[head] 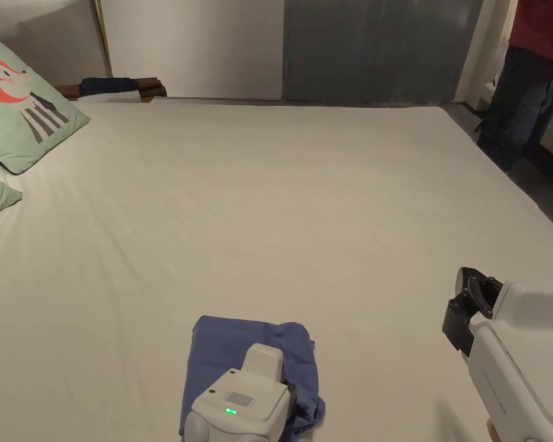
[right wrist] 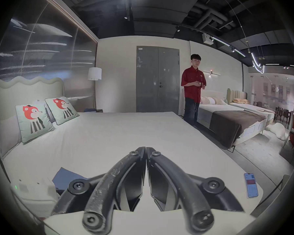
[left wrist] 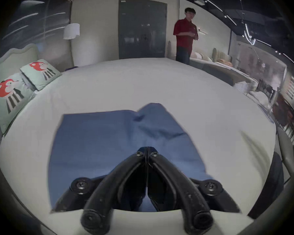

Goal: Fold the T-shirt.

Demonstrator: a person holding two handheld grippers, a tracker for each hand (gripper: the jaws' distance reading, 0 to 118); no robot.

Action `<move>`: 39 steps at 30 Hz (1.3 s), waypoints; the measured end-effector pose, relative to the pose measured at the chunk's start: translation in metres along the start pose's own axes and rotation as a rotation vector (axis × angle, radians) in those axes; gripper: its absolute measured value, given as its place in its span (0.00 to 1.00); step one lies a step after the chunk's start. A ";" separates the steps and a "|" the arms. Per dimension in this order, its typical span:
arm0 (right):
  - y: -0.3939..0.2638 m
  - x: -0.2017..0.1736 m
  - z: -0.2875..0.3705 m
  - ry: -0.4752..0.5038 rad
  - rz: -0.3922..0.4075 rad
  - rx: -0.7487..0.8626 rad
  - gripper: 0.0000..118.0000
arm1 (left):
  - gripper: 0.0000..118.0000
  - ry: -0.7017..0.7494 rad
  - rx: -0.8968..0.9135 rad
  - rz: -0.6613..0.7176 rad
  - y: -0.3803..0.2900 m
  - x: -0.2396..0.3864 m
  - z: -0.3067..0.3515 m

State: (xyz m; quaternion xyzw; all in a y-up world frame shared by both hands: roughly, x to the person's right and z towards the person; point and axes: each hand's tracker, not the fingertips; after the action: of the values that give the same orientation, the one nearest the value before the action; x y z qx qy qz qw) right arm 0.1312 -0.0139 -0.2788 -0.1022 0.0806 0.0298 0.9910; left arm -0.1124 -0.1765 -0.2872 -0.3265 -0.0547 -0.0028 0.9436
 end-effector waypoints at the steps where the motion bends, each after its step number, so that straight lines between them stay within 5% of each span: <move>1: 0.000 0.003 0.001 -0.007 0.000 -0.001 0.00 | 0.00 -0.023 -0.013 -0.007 0.001 0.006 -0.004; 10: -0.001 0.018 0.007 -0.037 -0.010 -0.003 0.00 | 0.00 -0.115 0.032 0.112 0.022 0.018 0.007; 24: 0.025 -0.051 0.014 0.056 0.005 0.153 0.00 | 0.00 0.233 0.527 0.084 0.095 -0.123 0.170; 39: 0.033 -0.103 0.003 0.115 0.040 0.178 0.00 | 0.00 0.386 0.601 0.102 0.085 -0.173 0.203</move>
State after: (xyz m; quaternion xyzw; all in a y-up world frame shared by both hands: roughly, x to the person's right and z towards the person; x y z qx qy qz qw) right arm 0.0275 0.0141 -0.2653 -0.0135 0.1418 0.0365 0.9891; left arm -0.3020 0.0103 -0.1995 -0.0304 0.1422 -0.0012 0.9894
